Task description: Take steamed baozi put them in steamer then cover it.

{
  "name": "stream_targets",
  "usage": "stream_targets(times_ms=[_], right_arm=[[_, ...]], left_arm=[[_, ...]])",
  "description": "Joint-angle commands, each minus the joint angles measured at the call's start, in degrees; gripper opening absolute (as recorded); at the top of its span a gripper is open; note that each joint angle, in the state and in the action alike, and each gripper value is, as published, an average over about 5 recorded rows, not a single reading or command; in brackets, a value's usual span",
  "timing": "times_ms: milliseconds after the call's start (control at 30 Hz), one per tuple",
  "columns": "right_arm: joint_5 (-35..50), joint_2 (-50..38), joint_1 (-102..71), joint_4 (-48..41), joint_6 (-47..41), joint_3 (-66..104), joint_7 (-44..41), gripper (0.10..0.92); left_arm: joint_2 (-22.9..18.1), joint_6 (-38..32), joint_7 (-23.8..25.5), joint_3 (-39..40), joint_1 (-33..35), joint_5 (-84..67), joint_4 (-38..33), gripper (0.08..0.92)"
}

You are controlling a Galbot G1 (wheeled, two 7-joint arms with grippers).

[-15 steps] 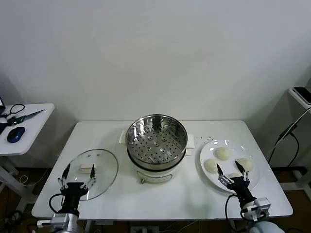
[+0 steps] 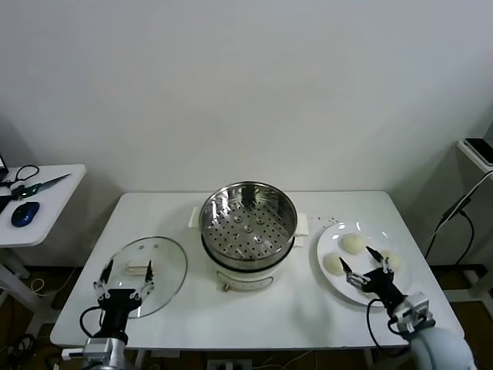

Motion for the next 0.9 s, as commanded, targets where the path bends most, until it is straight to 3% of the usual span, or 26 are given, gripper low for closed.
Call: stream_targets(times_ms=[33,400,567,900], right_arm=[[-4.86,-21.59,18.09,-11.42,-2.12,-14.06,-19.11,0.823],[-12.67,-23.76,59.12,-28.21,1.18,-54.55,-32.46,0.823],[-17.69,-19.24,72.19,-36.45,4.23,-68.13,-34.33,0.823],[-21.64,-6.07,80.47,-49.35,7.33,-77.86,-35.07,0.823]], left_arm=[[0.50,-0.07,-0.81,0.60,0.53,0.14,0.07,0.823],[-0.46,-1.30,-1.75,1.62,2.28,0.11,0.35,0.823],[-0.30,-1.59,-2.09,1.32,2.16,0.00,0.75,0.823],[0.36,-0.21,-2.79,0.51,0.62,-0.49,1.52,0.823]])
